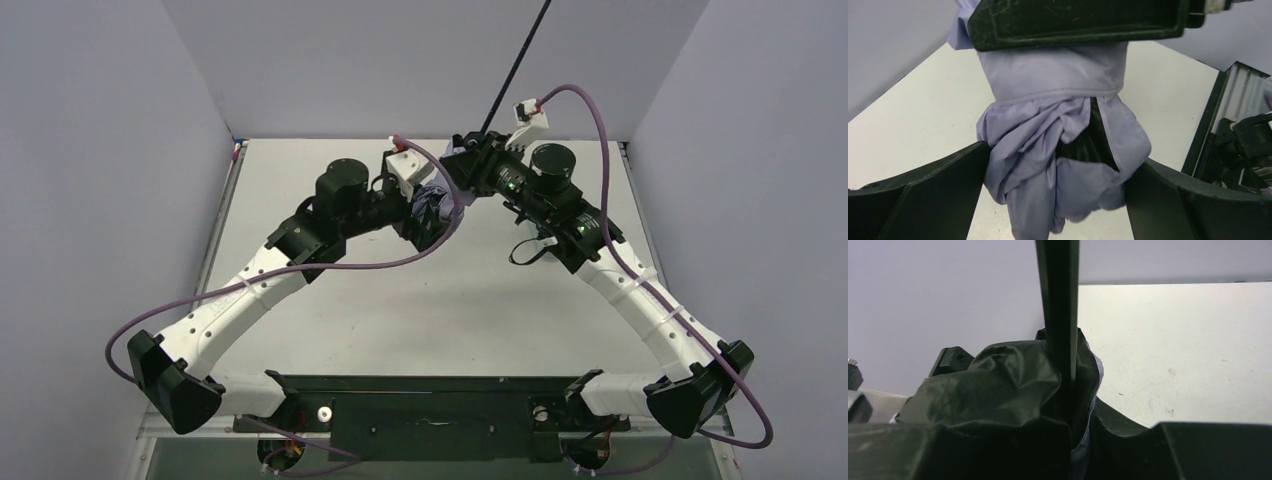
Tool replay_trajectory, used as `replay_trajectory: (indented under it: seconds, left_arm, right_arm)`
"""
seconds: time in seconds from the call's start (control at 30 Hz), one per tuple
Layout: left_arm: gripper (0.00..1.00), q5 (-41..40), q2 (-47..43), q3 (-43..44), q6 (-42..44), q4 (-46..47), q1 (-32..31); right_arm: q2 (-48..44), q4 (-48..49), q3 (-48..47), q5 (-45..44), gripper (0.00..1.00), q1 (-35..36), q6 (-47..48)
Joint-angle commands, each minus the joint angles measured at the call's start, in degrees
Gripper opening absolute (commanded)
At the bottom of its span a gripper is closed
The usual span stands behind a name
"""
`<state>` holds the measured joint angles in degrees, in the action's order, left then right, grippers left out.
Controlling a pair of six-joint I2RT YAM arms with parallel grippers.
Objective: Open the umbrella
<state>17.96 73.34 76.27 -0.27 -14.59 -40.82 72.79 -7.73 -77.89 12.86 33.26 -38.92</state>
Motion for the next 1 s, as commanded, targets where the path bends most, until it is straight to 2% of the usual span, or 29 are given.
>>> replay_trajectory:
  seconds: [0.0, 0.03, 0.07, 0.13, 0.17, 0.2, 0.23, 0.27, 0.3, 0.33, 0.37, 0.43, 0.47, 0.5, 0.53, 0.6, 0.67, 0.8, 0.97]
  left_arm:
    - [0.98, -9.1, 1.8, 1.5, 2.5, 0.6, -1.5]
    - [0.98, -9.9, 2.3, 1.6, 2.3, 0.9, -1.5]
    - [0.93, -10.9, 2.5, 1.8, 2.4, 1.0, -1.5]
    - [0.74, -11.0, 3.1, 2.6, 3.5, 0.7, -1.4]
    - [0.55, -10.2, 3.2, 2.9, 3.7, 0.7, -1.1]
    - [0.45, -8.1, 3.2, 2.9, 3.7, 0.8, -0.9]
    - [0.23, -6.7, 3.0, 2.7, 3.4, 1.1, -0.4]
    - [0.14, -3.4, 2.5, 2.4, 1.2, 2.3, 0.7]
    - [0.02, 1.5, 2.1, 1.4, -0.1, 3.2, 1.5]
    - [0.0, 5.0, 1.5, 0.7, -4.2, 6.2, 4.1]
    - [0.0, 12.6, 1.2, -0.9, -7.3, 8.6, 5.5]
    - [0.0, 23.1, 0.7, -3.5, -18.4, 18.7, 10.5]
    - [0.0, 26.0, 0.9, -4.2, -27.2, 27.0, 13.2]
    - [0.0, 30.0, 1.1, -5.3, -31.1, 30.7, 14.3]
    - [0.0, 31.3, 1.7, -5.5, -37.8, 36.9, 15.8]
    - [0.0, 34.3, 2.6, -5.9, -45.2, 44.3, 16.8]
    - [0.0, 35.7, 3.2, -5.7, -49.5, 48.3, 17.0]
    - [0.0, 37.8, 3.9, -4.0, -53.4, 51.5, 16.6]
    - [0.0, 41.2, 3.9, -2.6, -54.0, 52.3, 15.3]
  right_arm:
    - [-0.7, 2.5, -4.8, -4.9, 0.0, 3.3, -1.4]
    - [-0.8, 2.0, -5.0, -5.6, 0.0, 3.5, -0.8]
    - [-0.8, 0.9, -5.2, -6.2, 0.0, 4.0, -0.7]
    - [-0.8, -0.4, -5.5, -7.8, 0.0, 4.2, -0.5]
    - [-0.9, -0.7, -5.5, -8.3, 0.03, 4.2, -0.5]
    - [-0.9, -0.8, -5.7, -8.4, 0.07, 4.2, -0.4]
    - [-0.8, -0.7, -5.8, -7.9, 0.16, 4.0, 0.0]
    - [-0.8, -0.2, -6.0, -7.3, 0.23, 3.7, 0.3]
    - [-0.8, 0.3, -6.3, -5.3, 0.38, 2.8, 1.0]
    - [-0.7, 1.2, -6.5, -3.9, 0.45, 2.1, 1.1]
    - [-0.6, 1.8, -6.8, -0.4, 0.59, 0.0, 1.0]
    - [-0.2, 4.0, -7.4, 6.7, 0.72, -3.9, 0.3]
    - [0.0, 5.4, -7.6, 11.2, 0.75, -5.2, 0.0]
    - [0.1, 6.2, -7.8, 14.2, 0.79, -7.1, -0.2]
    - [0.2, 8.0, -7.9, 17.4, 0.8, -7.9, -0.7]
    - [0.4, 10.7, -8.2, 21.4, 0.83, -8.8, -1.5]
    - [0.4, 13.6, -8.0, 24.6, 0.85, -8.6, -2.0]
    - [1.1, 16.5, -7.4, 26.5, 0.86, -6.4, -2.0]
    - [3.2, 18.9, -8.3, 27.7, 0.86, -4.3, -3.4]
